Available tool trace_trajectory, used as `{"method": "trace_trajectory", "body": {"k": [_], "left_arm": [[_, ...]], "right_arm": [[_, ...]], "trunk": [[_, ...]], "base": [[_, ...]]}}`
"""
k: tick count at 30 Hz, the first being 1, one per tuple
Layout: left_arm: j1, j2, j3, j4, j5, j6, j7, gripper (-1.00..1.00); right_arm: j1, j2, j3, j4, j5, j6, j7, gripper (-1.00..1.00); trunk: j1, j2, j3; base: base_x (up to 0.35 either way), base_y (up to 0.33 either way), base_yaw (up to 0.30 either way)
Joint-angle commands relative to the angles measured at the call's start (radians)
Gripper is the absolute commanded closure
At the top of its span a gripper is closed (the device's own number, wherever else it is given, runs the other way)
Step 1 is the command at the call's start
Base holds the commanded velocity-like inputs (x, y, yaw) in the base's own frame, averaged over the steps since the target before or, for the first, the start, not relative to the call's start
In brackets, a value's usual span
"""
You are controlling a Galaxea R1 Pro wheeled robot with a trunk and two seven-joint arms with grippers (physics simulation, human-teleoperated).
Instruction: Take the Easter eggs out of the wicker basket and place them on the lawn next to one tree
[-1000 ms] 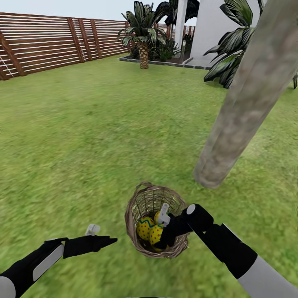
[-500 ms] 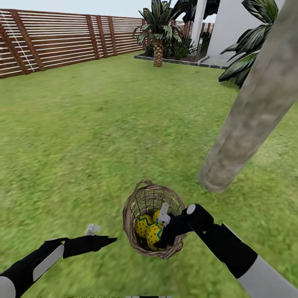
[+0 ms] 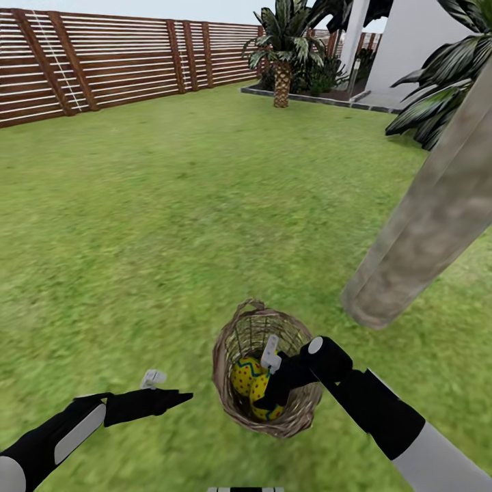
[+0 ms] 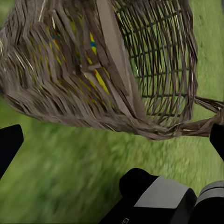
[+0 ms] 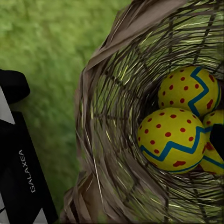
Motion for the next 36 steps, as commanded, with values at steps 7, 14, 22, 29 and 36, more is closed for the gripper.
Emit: {"method": "trace_trajectory", "body": {"k": [7,14,22,29,36], "left_arm": [[0.0,0.0,-0.001,0.0,0.0,0.0,-0.001,-1.0],[0.0,0.001,-0.001,-0.007,0.0,0.0,-0.002,-1.0],[0.0,0.001,0.0,-0.01,0.001,0.001,-0.002,-1.0],[0.0,0.004,0.011,-0.009,0.002,0.005,-0.002,-1.0],[0.0,0.003,0.013,-0.008,0.002,0.005,-0.002,-1.0]], "right_arm": [[0.0,0.004,0.0,0.007,-0.001,-0.001,-0.013,-1.0],[0.0,0.03,0.009,0.013,-0.002,-0.001,-0.177,-1.0],[0.0,0.119,0.019,0.144,0.031,-0.004,-0.291,-1.0],[0.0,0.175,0.031,0.281,0.049,-0.076,-0.4,-1.0],[0.0,0.175,0.083,0.296,0.047,-0.123,-0.457,-1.0]], "trunk": [[0.0,0.0,-0.001],[0.0,0.0,-0.001],[0.0,0.0,-0.001],[0.0,0.0,-0.001],[0.0,0.0,-0.001]], "base": [[0.014,-0.022,0.021],[0.0,0.0,0.0],[0.0,0.0,0.0],[0.0,0.0,0.0],[0.0,0.0,0.0]]}}
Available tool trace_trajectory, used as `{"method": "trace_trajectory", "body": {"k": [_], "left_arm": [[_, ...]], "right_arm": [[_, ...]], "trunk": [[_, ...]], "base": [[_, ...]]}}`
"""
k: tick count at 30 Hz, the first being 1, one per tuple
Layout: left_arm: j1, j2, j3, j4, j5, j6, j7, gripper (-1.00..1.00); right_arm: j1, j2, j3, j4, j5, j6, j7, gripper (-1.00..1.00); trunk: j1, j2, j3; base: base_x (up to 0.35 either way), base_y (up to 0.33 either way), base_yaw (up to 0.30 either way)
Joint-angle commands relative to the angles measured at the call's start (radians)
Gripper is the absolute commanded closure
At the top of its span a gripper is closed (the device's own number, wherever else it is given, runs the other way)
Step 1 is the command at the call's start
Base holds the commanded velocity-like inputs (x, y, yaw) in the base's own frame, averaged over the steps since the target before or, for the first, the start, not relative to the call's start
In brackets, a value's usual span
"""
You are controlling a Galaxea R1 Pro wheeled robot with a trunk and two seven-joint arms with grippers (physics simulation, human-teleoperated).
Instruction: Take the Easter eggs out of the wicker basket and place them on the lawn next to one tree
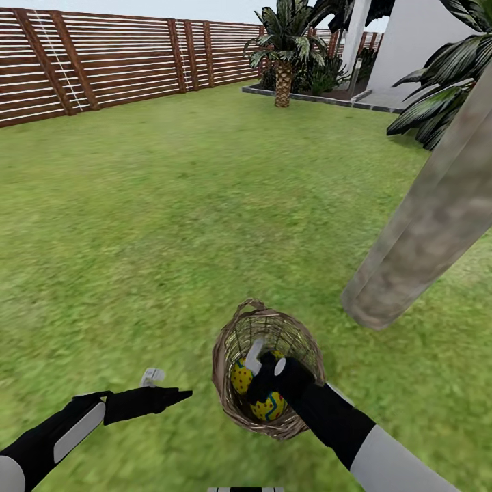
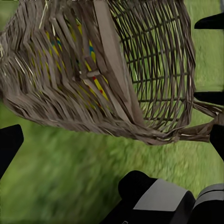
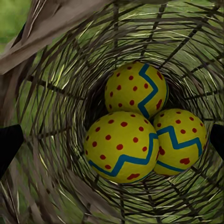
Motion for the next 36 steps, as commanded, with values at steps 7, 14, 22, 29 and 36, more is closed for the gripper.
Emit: {"method": "trace_trajectory", "body": {"k": [7,14,22,29,36], "left_arm": [[0.0,0.0,0.0,-0.001,0.0,-0.001,-0.001,-1.0],[0.0,-0.001,-0.002,-0.001,0.0,0.001,0.0,-1.0],[0.0,-0.001,-0.003,-0.001,0.0,0.001,-0.001,-1.0],[0.0,-0.001,-0.009,-0.001,-0.002,0.001,-0.001,-1.0],[0.0,-0.001,-0.009,-0.001,0.0,0.001,-0.001,-1.0]], "right_arm": [[0.0,0.0,0.01,0.061,0.002,-0.028,-0.002,-1.0],[0.0,0.001,0.01,0.089,0.044,-0.063,0.0,-1.0],[0.0,0.001,0.013,0.089,0.048,-0.084,0.011,-1.0],[0.0,0.001,0.013,0.09,0.048,-0.086,0.011,-1.0],[0.0,0.001,0.012,0.09,0.048,-0.086,0.012,-1.0]], "trunk": [[0.0,0.0,0.0],[0.0,0.0,0.0],[0.0,0.0,0.0],[0.0,0.0,0.0],[0.0,0.0,0.0]], "base": [[0.0,0.0,0.0],[0.0,-0.001,0.0],[0.0,-0.077,0.0],[0.0,-0.231,0.236],[0.0,-0.142,0.205]]}}
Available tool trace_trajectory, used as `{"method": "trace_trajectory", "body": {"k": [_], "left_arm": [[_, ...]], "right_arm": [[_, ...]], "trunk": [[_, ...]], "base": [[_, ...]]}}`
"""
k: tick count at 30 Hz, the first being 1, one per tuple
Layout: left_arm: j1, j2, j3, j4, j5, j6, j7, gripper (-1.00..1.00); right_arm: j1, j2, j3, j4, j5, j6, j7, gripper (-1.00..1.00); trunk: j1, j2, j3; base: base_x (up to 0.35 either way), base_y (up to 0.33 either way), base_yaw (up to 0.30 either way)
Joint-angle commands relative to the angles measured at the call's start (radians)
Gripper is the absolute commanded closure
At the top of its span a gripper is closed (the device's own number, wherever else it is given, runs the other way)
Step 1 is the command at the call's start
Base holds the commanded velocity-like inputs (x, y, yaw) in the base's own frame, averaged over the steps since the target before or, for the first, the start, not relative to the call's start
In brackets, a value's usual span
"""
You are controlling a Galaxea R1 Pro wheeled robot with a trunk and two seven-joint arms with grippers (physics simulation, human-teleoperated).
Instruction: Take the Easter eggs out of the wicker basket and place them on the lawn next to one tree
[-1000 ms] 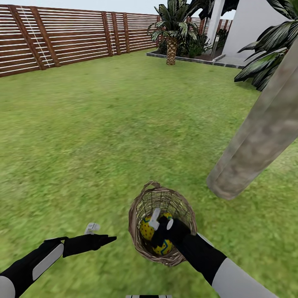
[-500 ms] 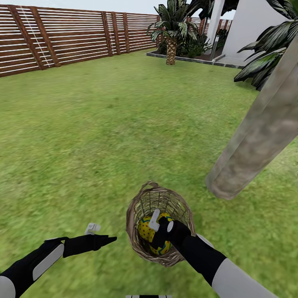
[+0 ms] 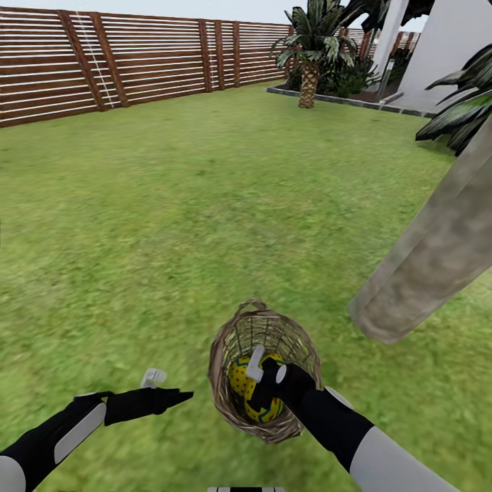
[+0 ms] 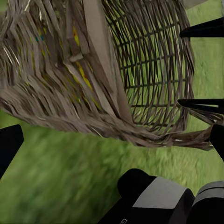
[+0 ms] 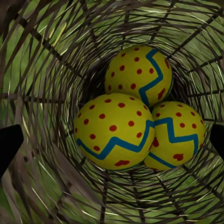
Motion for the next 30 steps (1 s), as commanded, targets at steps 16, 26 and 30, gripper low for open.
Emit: {"method": "trace_trajectory", "body": {"k": [16,26,30], "left_arm": [[0.0,0.0,0.01,0.005,0.002,0.001,0.003,-1.0],[0.0,0.0,0.006,-0.001,0.0,0.001,0.003,-1.0],[0.0,0.0,0.004,-0.002,0.0,0.001,0.003,-1.0]], "right_arm": [[0.0,0.001,-0.01,0.016,-0.008,-0.066,-0.003,-1.0],[-0.008,0.078,-0.014,0.143,-0.003,-0.092,-0.01,-1.0],[-0.008,0.075,-0.019,0.136,-0.002,-0.099,-0.012,-1.0]], "trunk": [[0.012,-0.021,-0.009],[0.05,-0.091,-0.041],[0.065,-0.119,-0.053]], "base": [[0.0,-0.002,0.006],[0.0,0.0,0.0],[0.0,0.0,0.0]]}}
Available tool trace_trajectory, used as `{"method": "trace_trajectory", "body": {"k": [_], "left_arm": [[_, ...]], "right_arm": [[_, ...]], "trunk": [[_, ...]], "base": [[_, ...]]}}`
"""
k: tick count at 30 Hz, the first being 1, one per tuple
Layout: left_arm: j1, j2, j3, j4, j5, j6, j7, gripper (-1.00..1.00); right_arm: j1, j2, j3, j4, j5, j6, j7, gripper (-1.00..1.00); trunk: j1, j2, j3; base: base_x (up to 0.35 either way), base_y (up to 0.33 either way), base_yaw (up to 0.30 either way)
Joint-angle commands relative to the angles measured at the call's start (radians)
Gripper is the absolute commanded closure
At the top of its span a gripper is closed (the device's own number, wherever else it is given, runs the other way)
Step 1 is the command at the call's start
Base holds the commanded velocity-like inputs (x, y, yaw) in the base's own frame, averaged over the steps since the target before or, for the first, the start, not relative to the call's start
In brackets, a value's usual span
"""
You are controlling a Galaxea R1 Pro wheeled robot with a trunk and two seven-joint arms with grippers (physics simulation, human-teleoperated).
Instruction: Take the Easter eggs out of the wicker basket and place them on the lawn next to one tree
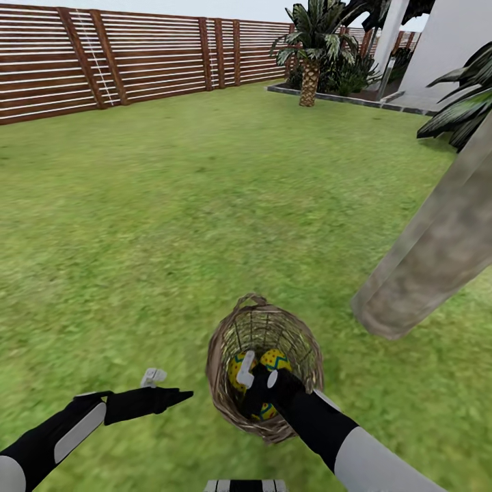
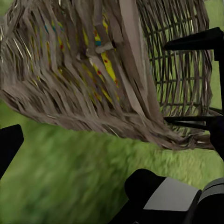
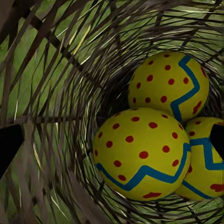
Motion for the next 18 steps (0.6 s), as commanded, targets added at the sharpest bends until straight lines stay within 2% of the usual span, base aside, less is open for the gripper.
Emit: {"method": "trace_trajectory", "body": {"k": [1,3,5,8,12,18], "left_arm": [[0.0,-0.001,-0.001,0.0,0.0,0.0,0.0,-1.0],[0.0,-0.001,-0.001,0.0,0.0,0.0,0.0,-1.0],[0.0,-0.001,-0.002,0.0,0.0,0.0,0.0,-1.0],[0.0,-0.001,-0.002,0.0,0.0,0.0,0.0,-1.0],[0.023,0.021,0.021,-0.017,0.017,-0.019,0.009,-1.0],[0.049,0.0,0.054,-0.018,0.031,-0.046,0.006,-1.0]], "right_arm": [[0.0,-0.001,-0.02,0.0,-0.001,0.0,0.0,-1.0],[0.0,-0.003,-0.061,-0.002,-0.001,0.0,0.0,-1.0],[-0.004,-0.006,-0.069,-0.002,0.0,-0.001,0.0,-1.0],[-0.005,-0.008,-0.07,-0.002,0.001,-0.013,0.0,-1.0],[-0.011,-0.009,-0.058,-0.01,0.011,-0.021,-0.01,-1.0],[-0.011,-0.001,-0.057,-0.011,0.044,-0.031,-0.012,-1.0]], "trunk": [[0.004,-0.007,-0.003],[0.012,-0.021,-0.01],[0.019,-0.035,-0.016],[0.031,-0.056,-0.025],[0.031,-0.056,-0.025],[0.031,-0.056,-0.025]], "base": [[0.0,0.0,0.0],[0.0,0.0,0.0],[0.0,0.0,0.0],[0.0,0.0,0.0],[0.0,0.0,0.0],[0.0,-0.05,0.0]]}}
